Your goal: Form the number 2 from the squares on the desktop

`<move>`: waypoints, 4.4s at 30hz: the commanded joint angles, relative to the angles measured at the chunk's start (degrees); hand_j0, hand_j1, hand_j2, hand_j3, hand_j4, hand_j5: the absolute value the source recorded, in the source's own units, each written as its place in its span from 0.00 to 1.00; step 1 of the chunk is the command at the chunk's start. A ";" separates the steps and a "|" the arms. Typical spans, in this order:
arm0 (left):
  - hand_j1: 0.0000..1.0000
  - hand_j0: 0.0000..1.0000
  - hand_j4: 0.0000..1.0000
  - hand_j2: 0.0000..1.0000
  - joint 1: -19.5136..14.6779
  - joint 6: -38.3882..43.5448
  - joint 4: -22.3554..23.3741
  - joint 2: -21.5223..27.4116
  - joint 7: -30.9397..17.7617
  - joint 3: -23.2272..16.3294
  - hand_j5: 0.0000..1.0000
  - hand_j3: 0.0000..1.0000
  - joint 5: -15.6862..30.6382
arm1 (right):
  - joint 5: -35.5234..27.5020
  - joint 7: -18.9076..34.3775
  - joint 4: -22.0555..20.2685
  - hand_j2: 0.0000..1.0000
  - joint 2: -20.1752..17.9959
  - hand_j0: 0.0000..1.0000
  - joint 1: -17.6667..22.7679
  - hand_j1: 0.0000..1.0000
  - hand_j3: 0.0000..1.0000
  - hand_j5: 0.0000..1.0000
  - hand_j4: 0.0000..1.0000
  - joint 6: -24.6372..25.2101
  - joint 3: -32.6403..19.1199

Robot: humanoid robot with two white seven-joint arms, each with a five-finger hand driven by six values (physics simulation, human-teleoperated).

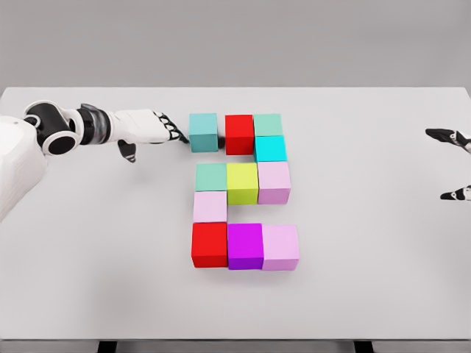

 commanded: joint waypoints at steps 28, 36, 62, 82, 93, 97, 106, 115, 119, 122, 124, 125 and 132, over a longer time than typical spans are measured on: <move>1.00 1.00 1.00 1.00 -5.54 1.24 12.27 -6.83 0.02 0.07 1.00 1.00 -4.67 | 0.10 -0.02 -0.43 1.00 0.93 1.00 0.00 1.00 1.00 1.00 1.00 0.14 -0.31; 1.00 1.00 1.00 1.00 -5.62 1.32 13.59 -7.18 0.02 0.07 1.00 1.00 -4.76 | 0.10 -0.02 -0.43 1.00 0.93 1.00 0.00 1.00 1.00 1.00 1.00 0.14 -0.40; 1.00 1.00 1.00 1.00 -5.98 0.71 12.89 -8.06 0.02 -0.01 1.00 1.00 -5.99 | 1.94 -0.02 -1.04 1.00 3.13 1.00 -0.44 1.00 1.00 1.00 1.00 0.14 -0.31; 1.00 1.00 1.00 1.00 -5.89 0.36 12.62 -8.06 0.02 -0.01 1.00 1.00 -5.73 | 2.03 -0.02 -6.93 1.00 3.83 1.00 -0.35 1.00 1.00 1.00 1.00 0.14 -0.22; 1.00 1.00 1.00 1.00 -5.80 0.36 11.83 -8.06 0.02 -0.01 1.00 1.00 -5.64 | 2.03 -0.02 -7.28 1.00 3.83 1.00 -0.26 1.00 1.00 1.00 1.00 0.14 -0.14; 1.00 1.00 1.00 1.00 -5.80 0.36 11.66 -8.15 0.02 0.07 1.00 1.00 -5.64 | 2.03 -0.02 -7.28 1.00 3.83 1.00 -0.26 1.00 1.00 1.00 1.00 0.14 -0.14; 1.00 1.00 1.00 1.00 -5.80 0.27 11.66 -8.68 0.02 -0.01 1.00 1.00 -5.64 | 2.03 -0.02 -9.74 1.00 4.00 1.00 -0.09 1.00 1.00 1.00 1.00 0.14 0.13; 1.00 1.00 1.00 1.00 -5.71 0.36 11.74 -7.97 0.02 0.25 1.00 1.00 -5.46 | 2.21 -0.02 -9.66 1.00 4.27 1.00 -0.09 1.00 1.00 1.00 1.00 0.14 0.04; 1.00 1.00 1.00 1.00 -5.45 0.01 11.48 -7.89 0.02 0.42 1.00 1.00 -5.02 | 2.47 -0.02 -9.66 1.00 4.27 1.00 -0.09 1.00 1.00 1.00 1.00 0.14 0.04; 1.00 1.00 1.00 1.00 -5.27 -1.68 7.44 -5.43 0.02 0.69 1.00 1.00 -3.62 | 2.47 -0.02 -9.74 1.00 4.27 1.00 -0.09 1.00 1.00 1.00 1.00 0.14 0.04; 1.00 1.00 1.00 1.00 -5.36 -1.68 4.98 -2.09 0.02 0.69 1.00 1.00 0.51 | 2.47 -0.02 -9.74 1.00 4.27 1.00 -0.09 1.00 1.00 1.00 1.00 0.14 0.04; 1.00 1.00 1.00 1.00 -5.54 -1.68 2.79 0.90 0.02 0.78 1.00 1.00 3.50 | 2.47 -0.02 -9.74 1.00 4.27 1.00 -0.09 1.00 1.00 1.00 1.00 0.14 0.04; 1.00 1.00 1.00 1.00 0.26 -1.68 -5.04 14.00 0.02 13.86 1.00 1.00 27.22 | 2.56 -0.02 -9.74 1.00 4.27 1.00 -0.09 1.00 1.00 1.00 1.00 0.14 0.04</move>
